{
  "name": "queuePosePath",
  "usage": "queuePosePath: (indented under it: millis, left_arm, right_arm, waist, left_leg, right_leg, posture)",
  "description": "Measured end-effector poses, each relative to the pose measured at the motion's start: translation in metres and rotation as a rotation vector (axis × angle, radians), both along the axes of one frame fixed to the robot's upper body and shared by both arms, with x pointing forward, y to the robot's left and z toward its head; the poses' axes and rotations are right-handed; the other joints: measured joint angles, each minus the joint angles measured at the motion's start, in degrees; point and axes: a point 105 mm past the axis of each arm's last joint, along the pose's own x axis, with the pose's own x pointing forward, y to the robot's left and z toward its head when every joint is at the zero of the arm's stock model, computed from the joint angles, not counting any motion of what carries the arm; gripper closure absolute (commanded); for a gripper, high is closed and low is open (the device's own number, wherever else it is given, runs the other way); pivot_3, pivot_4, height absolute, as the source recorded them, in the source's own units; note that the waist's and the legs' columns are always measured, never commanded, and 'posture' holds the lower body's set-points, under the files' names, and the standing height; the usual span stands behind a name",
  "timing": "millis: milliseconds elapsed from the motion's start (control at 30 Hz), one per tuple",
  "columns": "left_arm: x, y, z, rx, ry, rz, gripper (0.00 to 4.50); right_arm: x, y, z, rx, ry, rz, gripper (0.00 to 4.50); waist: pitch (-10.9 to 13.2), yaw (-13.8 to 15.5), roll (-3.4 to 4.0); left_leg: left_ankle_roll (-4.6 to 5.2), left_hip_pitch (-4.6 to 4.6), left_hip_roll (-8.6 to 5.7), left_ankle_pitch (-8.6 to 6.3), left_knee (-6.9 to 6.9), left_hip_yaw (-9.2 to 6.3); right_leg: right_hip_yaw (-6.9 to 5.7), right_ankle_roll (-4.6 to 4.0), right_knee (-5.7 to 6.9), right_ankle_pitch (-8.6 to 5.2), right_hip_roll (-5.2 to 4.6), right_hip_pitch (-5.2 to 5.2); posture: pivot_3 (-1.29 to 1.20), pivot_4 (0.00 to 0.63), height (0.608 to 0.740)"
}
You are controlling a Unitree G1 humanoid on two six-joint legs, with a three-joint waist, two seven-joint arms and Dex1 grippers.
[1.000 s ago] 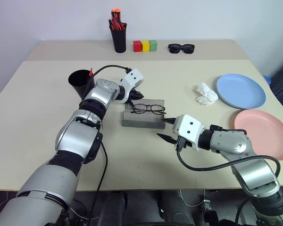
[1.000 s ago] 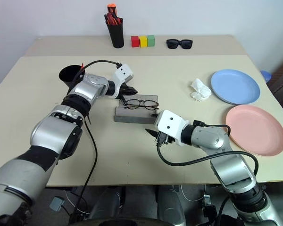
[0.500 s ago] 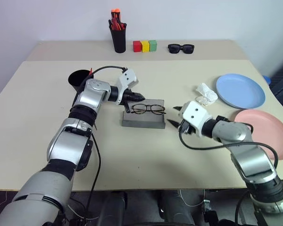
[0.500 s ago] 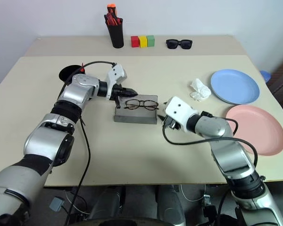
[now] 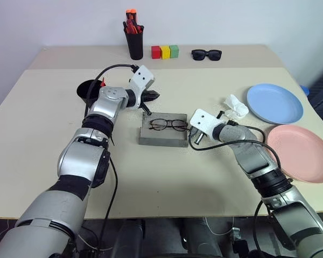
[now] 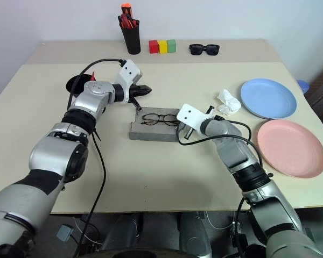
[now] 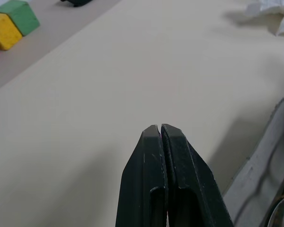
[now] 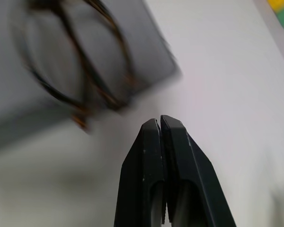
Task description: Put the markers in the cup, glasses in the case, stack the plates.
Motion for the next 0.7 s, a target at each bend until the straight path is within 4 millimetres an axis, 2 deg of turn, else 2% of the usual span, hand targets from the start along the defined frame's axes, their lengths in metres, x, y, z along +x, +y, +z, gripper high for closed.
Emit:
queuePosePath:
  millis: [167,367,567,700]
  left_arm:
    - [-0.001,0.003,-0.011,0.039,0.031,0.003,4.5]
    - [-0.002,0.004,-0.019,0.064,0.054,0.006,4.5]
    - [-0.01,-0.001,-0.028,0.11,0.109,-0.077,4.5]
    - [-0.025,-0.003,-0.036,0.133,0.2,-0.206,4.5]
  right_arm:
    - [-0.005,0.014,0.0,0.029,0.017,0.057,4.44]
    - [-0.014,0.034,0.017,0.069,-0.027,0.149,4.44]
    - [-0.015,0.029,0.025,0.069,-0.054,0.144,4.44]
    - [-0.035,0.02,0.043,0.107,-0.088,0.188,4.44]
  waist:
    - [0.0,-0.1,0.0]
    - [0.0,-0.3,0.0]
    - [0.0,-0.5,0.0]
    - [0.0,-0.9,0.0]
  left_leg:
    - [-0.04,0.01,0.0,0.03,0.02,-0.01]
    - [-0.06,0.01,0.0,0.03,0.02,-0.01]
    - [-0.07,0.0,0.0,0.04,0.02,-0.01]
    - [-0.07,-0.02,0.0,0.04,0.0,-0.02]
  right_leg:
    - [0.0,0.0,0.05,0.0,0.0,0.0]
    - [0.0,0.0,0.06,0.0,0.0,0.01]
    - [0.0,0.0,0.06,0.0,0.0,0.01]
    - [-0.01,0.01,0.05,0.0,0.0,0.01]
  posture:
    - [0.0,0.15,0.74]
    - [0.0,0.15,0.74]
    - [0.0,0.15,0.74]
    - [0.0,0.15,0.74]
